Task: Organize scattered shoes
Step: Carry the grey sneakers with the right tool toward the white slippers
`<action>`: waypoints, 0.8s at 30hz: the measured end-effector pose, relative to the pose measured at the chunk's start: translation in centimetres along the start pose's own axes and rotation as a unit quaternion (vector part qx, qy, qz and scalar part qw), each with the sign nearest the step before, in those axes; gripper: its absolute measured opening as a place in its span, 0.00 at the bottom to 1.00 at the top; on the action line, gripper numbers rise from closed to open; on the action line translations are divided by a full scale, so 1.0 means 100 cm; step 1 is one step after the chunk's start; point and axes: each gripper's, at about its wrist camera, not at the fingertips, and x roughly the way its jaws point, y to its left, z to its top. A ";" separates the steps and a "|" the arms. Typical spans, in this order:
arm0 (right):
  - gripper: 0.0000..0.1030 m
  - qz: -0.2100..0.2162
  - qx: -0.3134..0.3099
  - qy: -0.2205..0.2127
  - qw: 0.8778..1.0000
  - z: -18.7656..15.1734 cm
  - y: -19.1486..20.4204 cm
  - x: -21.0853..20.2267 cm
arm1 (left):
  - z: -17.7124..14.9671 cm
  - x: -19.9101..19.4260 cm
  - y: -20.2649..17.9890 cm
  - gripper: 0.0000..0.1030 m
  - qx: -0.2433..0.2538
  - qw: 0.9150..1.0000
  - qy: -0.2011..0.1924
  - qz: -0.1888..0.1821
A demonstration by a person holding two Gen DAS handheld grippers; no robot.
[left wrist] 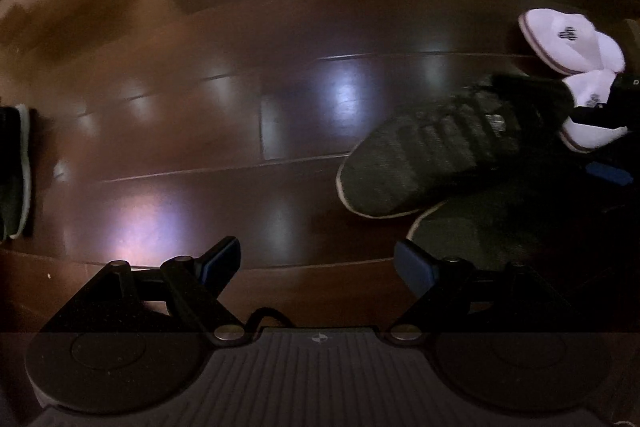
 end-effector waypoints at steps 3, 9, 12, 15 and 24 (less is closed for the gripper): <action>0.57 -0.020 -0.005 0.035 0.999 0.007 0.006 0.030 | 0.008 0.001 0.005 0.86 -0.010 1.000 0.000 -0.007; 0.57 -0.009 -0.007 0.106 0.994 -0.002 0.024 0.057 | 0.014 -0.001 0.014 0.86 -0.012 1.000 0.008 -0.022; 0.57 -0.037 -0.003 0.125 0.991 0.002 0.030 0.067 | 0.018 0.003 0.020 0.86 -0.022 0.999 0.016 -0.025; 0.57 -0.066 -0.002 0.155 0.986 0.007 0.038 0.084 | 0.023 0.006 0.023 0.86 -0.032 0.999 0.023 -0.026; 0.28 -0.122 -0.010 0.138 0.983 -0.002 0.044 0.094 | 0.029 0.011 0.023 0.86 -0.036 0.998 0.030 -0.032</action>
